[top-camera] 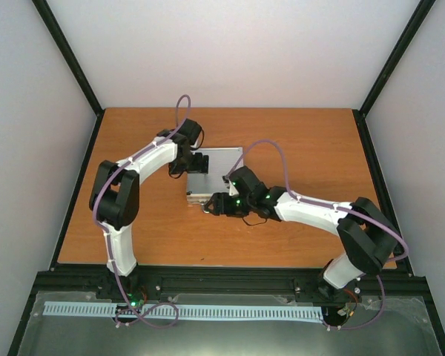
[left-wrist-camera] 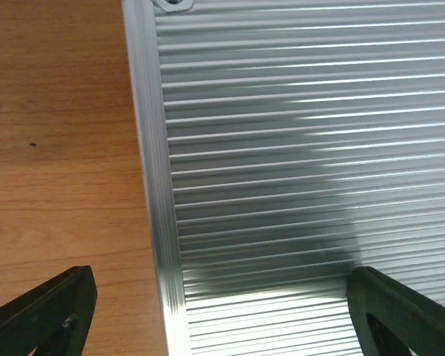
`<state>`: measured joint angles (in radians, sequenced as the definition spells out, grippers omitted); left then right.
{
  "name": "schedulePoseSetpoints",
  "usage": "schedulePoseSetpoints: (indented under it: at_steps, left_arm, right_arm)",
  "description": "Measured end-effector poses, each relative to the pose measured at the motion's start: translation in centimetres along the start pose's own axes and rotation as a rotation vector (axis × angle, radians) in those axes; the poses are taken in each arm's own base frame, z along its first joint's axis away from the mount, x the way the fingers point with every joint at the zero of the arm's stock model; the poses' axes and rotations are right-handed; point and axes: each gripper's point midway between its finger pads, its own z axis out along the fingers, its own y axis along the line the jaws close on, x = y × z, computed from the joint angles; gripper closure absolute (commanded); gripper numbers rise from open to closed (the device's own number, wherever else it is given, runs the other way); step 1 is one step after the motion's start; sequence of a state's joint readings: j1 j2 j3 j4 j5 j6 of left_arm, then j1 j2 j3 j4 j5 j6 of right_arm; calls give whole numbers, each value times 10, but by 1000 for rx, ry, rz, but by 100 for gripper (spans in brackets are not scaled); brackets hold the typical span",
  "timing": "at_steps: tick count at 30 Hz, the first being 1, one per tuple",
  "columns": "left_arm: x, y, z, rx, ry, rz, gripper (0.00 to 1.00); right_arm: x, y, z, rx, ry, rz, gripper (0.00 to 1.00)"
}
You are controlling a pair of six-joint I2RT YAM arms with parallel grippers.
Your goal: Pack up texas hold em set
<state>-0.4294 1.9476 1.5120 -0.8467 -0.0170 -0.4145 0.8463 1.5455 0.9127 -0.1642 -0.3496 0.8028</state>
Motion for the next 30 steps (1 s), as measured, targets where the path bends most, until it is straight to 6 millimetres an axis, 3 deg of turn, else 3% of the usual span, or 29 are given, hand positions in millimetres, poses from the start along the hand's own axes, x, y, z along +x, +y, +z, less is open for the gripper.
schedulePoseSetpoints:
  at_steps: [12,25,30]
  left_arm:
    - [0,-3,3,23,-17,-3,10]
    - [0,-4,4,31,-26,-5,10]
    - [0,-4,4,36,-24,-6,10]
  right_arm:
    - [24,0,36,13,51,32,33]
    - [26,-32,55,123,33,129,32]
    - [18,-35,55,150,-9,150,44]
